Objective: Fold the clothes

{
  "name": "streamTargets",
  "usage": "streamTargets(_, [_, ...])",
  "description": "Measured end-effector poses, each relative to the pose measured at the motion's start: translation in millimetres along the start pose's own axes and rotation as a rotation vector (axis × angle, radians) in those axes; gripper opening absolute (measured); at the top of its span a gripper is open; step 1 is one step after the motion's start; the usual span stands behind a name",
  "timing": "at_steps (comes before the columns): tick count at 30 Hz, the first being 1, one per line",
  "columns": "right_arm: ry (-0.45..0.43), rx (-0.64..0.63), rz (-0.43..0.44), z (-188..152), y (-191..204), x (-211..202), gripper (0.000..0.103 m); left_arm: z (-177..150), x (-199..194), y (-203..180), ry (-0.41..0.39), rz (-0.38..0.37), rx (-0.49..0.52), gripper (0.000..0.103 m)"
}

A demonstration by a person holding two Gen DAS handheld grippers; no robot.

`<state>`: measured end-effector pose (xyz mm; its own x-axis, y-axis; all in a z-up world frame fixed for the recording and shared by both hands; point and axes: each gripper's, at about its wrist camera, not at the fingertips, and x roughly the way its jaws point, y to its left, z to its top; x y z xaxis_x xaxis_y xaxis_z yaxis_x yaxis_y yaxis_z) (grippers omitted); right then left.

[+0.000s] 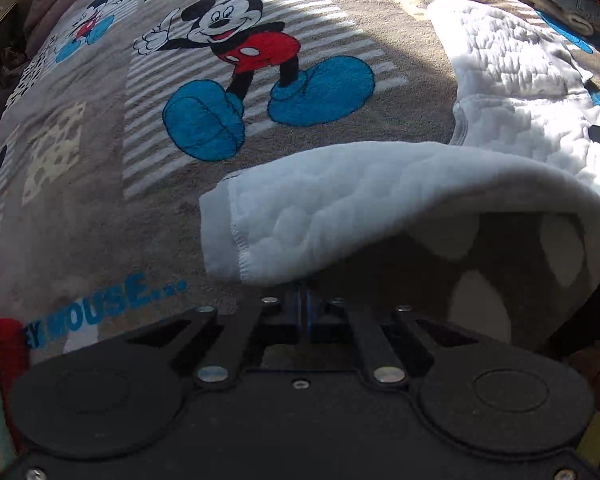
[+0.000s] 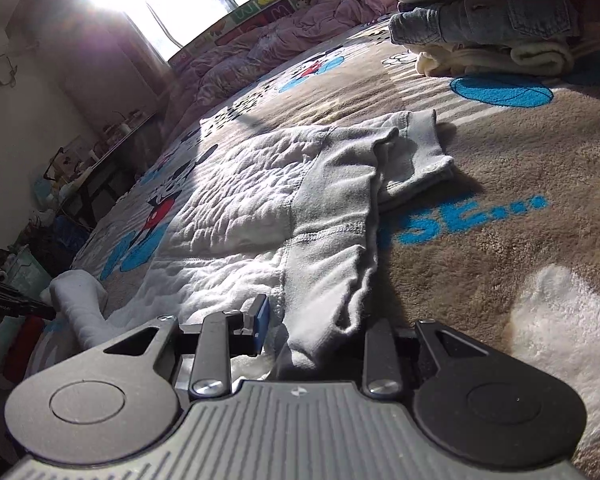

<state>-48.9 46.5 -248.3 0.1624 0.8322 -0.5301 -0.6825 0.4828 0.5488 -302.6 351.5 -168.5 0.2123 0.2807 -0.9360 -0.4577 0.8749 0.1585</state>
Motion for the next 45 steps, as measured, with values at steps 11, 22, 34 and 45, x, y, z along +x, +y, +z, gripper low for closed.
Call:
streamTargets(11, [-0.012,0.017,-0.033,0.0,2.2,-0.9,0.037,-43.7,14.4,62.6,0.048,-0.016,-0.116,0.031])
streamTargets(22, [-0.044,0.068,-0.037,1.7,-11.5,-4.7,0.041,-27.1,33.0,73.8,-0.064,-0.151,-0.267,0.061])
streamTargets(34, [-0.066,0.037,-0.052,4.6,-4.6,-1.9,0.052,-25.0,-34.8,91.0,-0.092,-0.236,-0.328,0.009])
streamTargets(45, [-0.155,0.0,-0.117,18.8,-3.5,-14.2,0.052,-10.1,-6.4,62.0,-0.038,-0.045,-0.134,0.051])
